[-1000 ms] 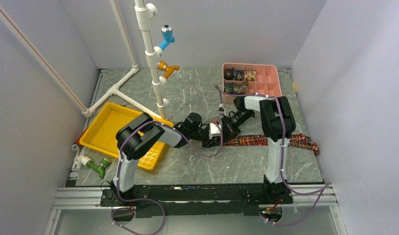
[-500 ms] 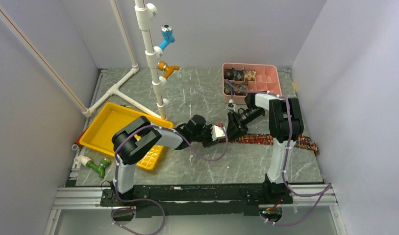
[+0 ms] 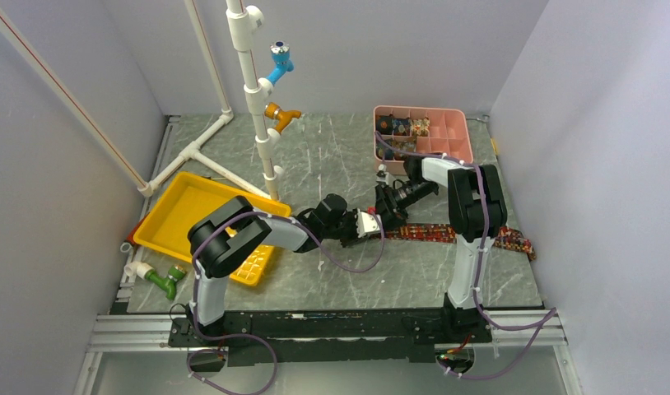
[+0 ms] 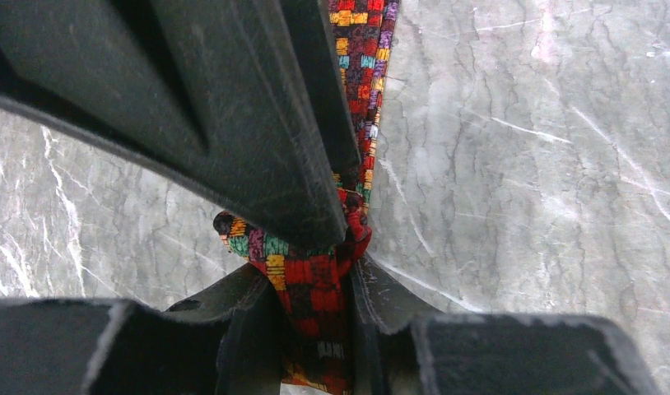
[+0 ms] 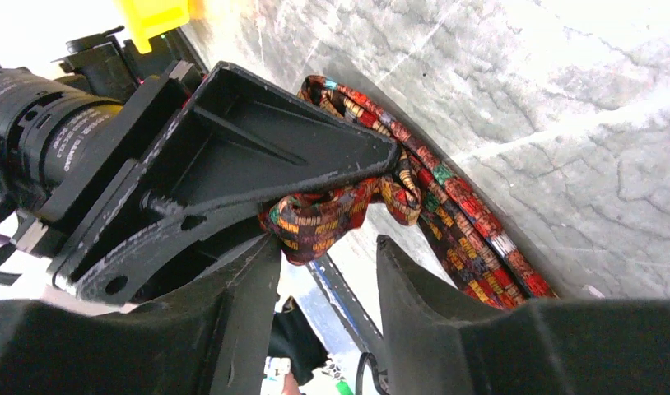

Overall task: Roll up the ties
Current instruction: Roll the tie at the center of the board.

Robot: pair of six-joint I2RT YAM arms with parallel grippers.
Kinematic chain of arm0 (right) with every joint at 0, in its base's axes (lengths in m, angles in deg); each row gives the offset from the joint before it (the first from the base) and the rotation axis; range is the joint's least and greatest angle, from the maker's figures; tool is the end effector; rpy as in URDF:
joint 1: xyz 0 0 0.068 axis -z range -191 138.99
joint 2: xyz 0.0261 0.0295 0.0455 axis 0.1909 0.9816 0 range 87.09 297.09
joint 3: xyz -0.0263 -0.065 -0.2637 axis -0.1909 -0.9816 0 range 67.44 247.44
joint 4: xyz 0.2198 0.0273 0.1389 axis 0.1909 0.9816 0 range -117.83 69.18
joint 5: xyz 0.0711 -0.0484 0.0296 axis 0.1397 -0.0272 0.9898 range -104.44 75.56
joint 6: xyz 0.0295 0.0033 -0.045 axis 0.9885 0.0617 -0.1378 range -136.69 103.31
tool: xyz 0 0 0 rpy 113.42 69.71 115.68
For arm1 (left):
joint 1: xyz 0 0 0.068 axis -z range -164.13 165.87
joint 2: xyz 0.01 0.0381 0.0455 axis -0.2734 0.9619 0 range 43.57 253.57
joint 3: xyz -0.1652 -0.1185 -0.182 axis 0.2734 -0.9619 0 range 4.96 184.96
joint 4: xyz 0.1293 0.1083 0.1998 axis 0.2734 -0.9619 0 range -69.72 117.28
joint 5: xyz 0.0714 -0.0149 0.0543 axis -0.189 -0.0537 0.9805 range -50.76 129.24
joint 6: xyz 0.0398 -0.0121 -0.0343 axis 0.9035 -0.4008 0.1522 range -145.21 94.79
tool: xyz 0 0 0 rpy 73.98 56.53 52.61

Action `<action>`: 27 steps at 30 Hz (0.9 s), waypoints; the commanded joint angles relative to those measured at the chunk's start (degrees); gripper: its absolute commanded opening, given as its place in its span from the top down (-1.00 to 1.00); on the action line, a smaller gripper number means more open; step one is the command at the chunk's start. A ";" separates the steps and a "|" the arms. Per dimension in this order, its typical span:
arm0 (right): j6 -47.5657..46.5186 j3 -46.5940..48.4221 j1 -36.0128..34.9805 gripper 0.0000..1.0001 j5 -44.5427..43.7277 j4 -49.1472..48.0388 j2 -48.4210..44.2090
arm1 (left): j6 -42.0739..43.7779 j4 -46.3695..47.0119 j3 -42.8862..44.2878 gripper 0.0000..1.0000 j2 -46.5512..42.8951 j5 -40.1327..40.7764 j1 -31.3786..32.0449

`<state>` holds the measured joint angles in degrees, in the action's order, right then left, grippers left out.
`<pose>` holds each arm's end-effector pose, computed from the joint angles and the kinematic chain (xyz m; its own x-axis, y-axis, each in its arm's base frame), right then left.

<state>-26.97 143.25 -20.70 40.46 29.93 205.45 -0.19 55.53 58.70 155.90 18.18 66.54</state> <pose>0.3397 0.0875 0.1314 -0.9627 -0.2686 0.0324 -0.1264 0.5525 0.8239 0.2385 -0.3112 0.1258 0.0984 0.5028 -0.8588 0.9676 0.1533 0.2006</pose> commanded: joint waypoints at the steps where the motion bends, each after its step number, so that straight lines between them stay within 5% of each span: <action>1: 2.48 0.46 -0.80 0.11 -1.23 -4.22 -1.70 | 2.05 -13.51 -1.31 0.40 3.69 4.14 -0.13; 5: 2.28 1.23 -0.86 0.22 -3.36 -5.13 -0.28 | 2.36 -14.20 -0.73 0.40 3.88 2.93 -0.11; 8: 1.66 1.17 -0.69 0.77 -4.09 -5.19 0.36 | 2.32 -14.71 -0.49 0.37 3.96 2.56 -0.09; 10: 1.14 0.21 -0.61 1.00 -5.85 -5.39 0.21 | 2.31 -14.81 -0.71 0.17 3.51 1.54 -0.32; 16: -0.33 -1.83 1.33 1.00 -10.92 -5.94 1.88 | 2.41 -9.20 -3.01 -0.45 0.61 -6.09 -2.92; 27: -1.71 -1.67 3.72 1.00 -10.56 -5.60 5.07 | 4.47 0.30 -2.07 -0.81 1.55 -16.27 -5.68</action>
<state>-25.92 141.77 -17.53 34.51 26.61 208.40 2.00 59.40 55.68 155.03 5.92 60.84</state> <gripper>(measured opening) 0.030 0.883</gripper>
